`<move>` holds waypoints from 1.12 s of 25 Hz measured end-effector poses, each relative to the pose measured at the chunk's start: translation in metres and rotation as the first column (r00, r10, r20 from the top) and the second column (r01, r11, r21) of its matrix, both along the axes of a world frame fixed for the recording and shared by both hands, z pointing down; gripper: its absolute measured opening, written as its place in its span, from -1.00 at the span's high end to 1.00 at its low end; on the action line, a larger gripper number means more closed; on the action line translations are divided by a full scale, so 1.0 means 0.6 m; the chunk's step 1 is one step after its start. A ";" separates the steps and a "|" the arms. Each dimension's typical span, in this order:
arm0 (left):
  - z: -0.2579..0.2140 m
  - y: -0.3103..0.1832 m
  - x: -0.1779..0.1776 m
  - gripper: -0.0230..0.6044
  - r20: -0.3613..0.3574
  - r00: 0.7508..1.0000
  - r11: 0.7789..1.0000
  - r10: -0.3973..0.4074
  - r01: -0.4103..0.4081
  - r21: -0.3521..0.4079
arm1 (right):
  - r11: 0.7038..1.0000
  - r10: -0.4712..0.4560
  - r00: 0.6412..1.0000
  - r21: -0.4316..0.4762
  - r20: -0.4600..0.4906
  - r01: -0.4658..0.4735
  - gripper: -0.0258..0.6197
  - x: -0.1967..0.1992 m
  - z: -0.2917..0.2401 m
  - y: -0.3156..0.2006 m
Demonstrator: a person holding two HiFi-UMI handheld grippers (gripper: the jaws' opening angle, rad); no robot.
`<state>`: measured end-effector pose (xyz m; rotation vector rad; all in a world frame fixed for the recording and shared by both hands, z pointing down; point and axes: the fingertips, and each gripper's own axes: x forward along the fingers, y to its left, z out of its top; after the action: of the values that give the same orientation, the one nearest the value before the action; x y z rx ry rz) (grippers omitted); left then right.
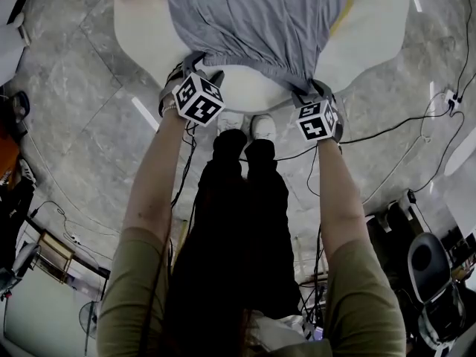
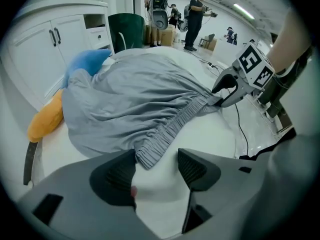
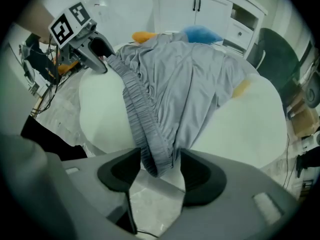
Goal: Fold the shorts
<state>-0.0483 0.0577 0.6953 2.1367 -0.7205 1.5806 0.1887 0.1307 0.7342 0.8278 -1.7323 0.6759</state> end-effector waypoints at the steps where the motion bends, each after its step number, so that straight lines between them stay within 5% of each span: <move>1: 0.002 -0.002 -0.001 0.07 0.001 1.000 1.000 -0.003 0.003 -0.005 | 1.000 -0.009 1.000 0.004 -0.006 0.009 0.17 0.001 0.001 0.000; 5: 0.004 -0.006 -0.001 0.20 0.007 1.000 1.000 0.002 -0.002 -0.030 | 1.000 -0.027 1.000 0.002 -0.013 0.027 0.57 0.003 0.003 0.004; 10: -0.014 -0.007 -0.005 0.79 0.010 1.000 1.000 -0.010 0.010 -0.013 | 1.000 0.022 0.999 -0.019 0.038 -0.021 0.85 0.002 -0.013 0.003; 14: -0.049 0.005 -0.028 0.80 -0.001 0.999 0.999 -0.047 0.047 -0.009 | 1.000 0.025 0.997 -0.021 0.072 -0.023 0.87 -0.004 -0.051 0.002; 18: -0.083 0.036 -0.069 0.80 0.030 0.999 0.999 -0.030 0.031 -0.015 | 0.998 -0.065 0.993 -0.017 0.100 0.067 0.88 -0.035 -0.092 0.009; 23: -0.100 0.090 -0.137 0.80 0.136 0.991 0.999 -0.007 0.012 -0.036 | 0.980 -0.193 0.971 -0.025 0.141 0.199 0.88 -0.103 -0.124 0.049; 28: -0.078 0.102 -0.210 0.80 0.208 0.974 0.992 -0.085 0.101 -0.071 | 0.977 -0.200 0.962 -0.033 0.186 0.209 0.88 -0.169 -0.108 0.070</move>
<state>-0.1742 0.1189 0.6484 1.8728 -0.7941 1.7651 0.0874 0.1725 0.6693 0.5541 -1.9250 0.6698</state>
